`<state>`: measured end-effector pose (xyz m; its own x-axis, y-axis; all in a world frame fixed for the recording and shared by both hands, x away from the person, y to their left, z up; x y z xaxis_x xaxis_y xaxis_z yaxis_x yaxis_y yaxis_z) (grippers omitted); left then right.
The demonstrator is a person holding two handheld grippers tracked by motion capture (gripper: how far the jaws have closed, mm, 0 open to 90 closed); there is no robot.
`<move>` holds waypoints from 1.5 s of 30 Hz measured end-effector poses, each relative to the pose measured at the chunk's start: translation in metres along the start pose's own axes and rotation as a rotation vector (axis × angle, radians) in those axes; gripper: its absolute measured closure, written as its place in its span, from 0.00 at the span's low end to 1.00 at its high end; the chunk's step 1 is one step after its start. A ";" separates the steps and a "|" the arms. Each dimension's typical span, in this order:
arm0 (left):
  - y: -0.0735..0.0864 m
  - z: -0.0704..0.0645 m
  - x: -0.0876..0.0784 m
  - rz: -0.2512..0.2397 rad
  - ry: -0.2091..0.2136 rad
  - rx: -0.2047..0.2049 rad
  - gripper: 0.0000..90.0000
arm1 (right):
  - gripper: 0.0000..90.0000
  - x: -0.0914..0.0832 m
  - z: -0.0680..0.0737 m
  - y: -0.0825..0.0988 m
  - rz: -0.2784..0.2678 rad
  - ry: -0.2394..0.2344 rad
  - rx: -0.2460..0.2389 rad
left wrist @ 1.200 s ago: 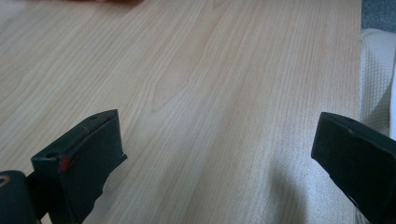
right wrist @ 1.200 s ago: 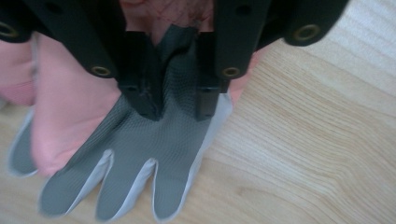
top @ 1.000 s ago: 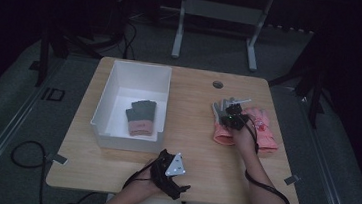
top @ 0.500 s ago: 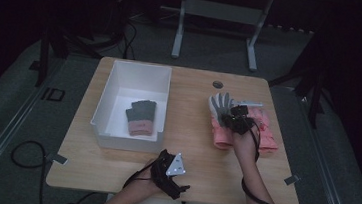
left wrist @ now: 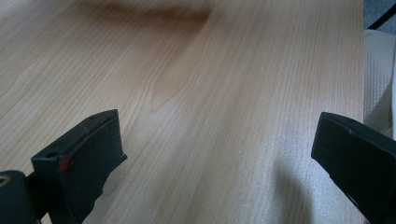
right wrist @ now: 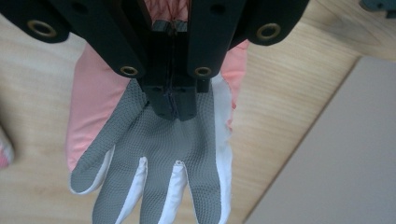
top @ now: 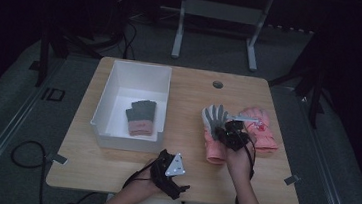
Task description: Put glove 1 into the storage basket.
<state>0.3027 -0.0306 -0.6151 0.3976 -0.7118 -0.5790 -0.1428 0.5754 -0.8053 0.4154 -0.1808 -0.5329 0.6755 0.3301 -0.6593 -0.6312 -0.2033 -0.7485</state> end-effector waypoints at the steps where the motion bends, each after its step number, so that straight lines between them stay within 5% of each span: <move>1: 0.000 0.000 0.000 -0.003 0.001 -0.005 0.02 | 0.99 0.003 0.000 0.003 0.006 0.004 0.003; 14: 0.001 0.000 0.001 0.003 -0.001 0.001 0.02 | 0.98 0.044 0.007 0.036 0.105 0.002 0.000; 23: 0.001 0.000 0.001 0.007 0.003 0.002 0.02 | 0.90 0.041 0.008 0.034 0.100 -0.010 -0.011; 28: 0.002 0.000 0.001 0.006 0.004 0.003 0.02 | 0.82 0.020 0.007 0.017 0.030 -0.034 -0.030; 32: 0.001 0.000 0.001 0.003 0.004 0.001 0.02 | 0.81 0.007 -0.007 0.007 -0.012 -0.023 -0.036; 35: 0.002 0.000 0.001 0.004 0.003 0.001 0.02 | 0.78 -0.005 -0.033 0.000 -0.054 0.003 -0.043; 39: 0.002 0.000 0.001 0.003 0.003 0.002 0.02 | 0.77 -0.012 -0.056 -0.002 -0.063 0.031 -0.064; 42: 0.002 0.001 0.001 0.005 0.002 0.001 0.02 | 0.77 -0.019 -0.091 0.001 -0.068 0.066 -0.074; 45: 0.001 0.001 0.001 0.001 0.002 -0.001 0.02 | 0.77 -0.021 -0.099 0.003 -0.068 0.083 -0.072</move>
<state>0.3035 -0.0300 -0.6165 0.3955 -0.7118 -0.5804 -0.1446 0.5758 -0.8047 0.4375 -0.2797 -0.5280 0.7471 0.2687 -0.6080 -0.5556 -0.2496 -0.7931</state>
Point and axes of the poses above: each handheld gripper's, and its own axes: x roughly forward along the jaws, y roughly out of its underside, z roughly to its left, the point moved 7 cm from there along x, roughly forward along the jaws, and after that the axes turned 2 degrees about -z, right-handed, at the moved point
